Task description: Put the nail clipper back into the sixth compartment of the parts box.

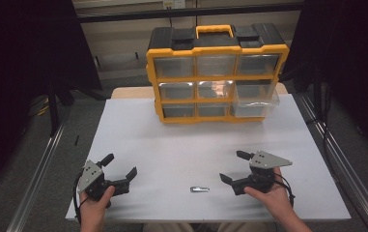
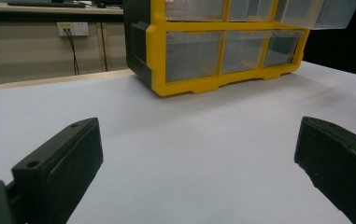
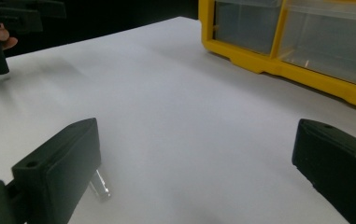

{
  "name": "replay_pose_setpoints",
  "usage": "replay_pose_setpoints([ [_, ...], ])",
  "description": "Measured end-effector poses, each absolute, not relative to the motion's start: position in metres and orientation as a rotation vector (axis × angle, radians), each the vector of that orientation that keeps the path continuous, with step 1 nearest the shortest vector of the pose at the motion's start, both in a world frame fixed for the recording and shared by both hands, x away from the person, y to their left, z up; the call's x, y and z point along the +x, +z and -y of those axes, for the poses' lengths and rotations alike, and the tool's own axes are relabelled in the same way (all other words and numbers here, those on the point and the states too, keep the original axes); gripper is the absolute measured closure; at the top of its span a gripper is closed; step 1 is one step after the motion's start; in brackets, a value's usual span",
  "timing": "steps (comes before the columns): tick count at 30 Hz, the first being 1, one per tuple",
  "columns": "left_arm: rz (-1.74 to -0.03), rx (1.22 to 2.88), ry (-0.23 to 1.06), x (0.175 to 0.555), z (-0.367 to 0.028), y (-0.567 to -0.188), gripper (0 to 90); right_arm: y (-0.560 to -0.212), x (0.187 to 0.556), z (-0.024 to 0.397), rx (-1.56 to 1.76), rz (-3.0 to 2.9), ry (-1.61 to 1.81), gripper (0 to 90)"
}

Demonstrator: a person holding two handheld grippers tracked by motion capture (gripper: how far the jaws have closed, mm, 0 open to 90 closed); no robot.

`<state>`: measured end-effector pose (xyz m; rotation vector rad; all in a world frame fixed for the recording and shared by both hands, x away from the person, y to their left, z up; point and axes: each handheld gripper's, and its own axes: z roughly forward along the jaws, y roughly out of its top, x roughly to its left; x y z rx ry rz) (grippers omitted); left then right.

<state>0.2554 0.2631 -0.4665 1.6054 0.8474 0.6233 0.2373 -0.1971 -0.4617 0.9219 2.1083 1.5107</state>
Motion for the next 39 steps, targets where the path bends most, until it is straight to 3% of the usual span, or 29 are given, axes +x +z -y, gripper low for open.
replay_pose_setpoints([
  [21, -0.852, 1.614, 0.634, 0.255, -0.262, -0.467, 1.3, -0.464, 0.247, 0.166, 0.871, -2.273, 1.476, 2.8],
  [34, -0.846, 1.629, 0.623, 0.256, -0.262, -0.467, 1.3, -0.470, 0.251, 0.140, 0.773, -2.465, 1.462, 21.8],
  [39, -0.842, 1.628, 0.626, 0.256, -0.261, -0.467, 1.3, -0.471, 0.252, 0.129, 0.706, -2.538, 1.425, 34.9],
])
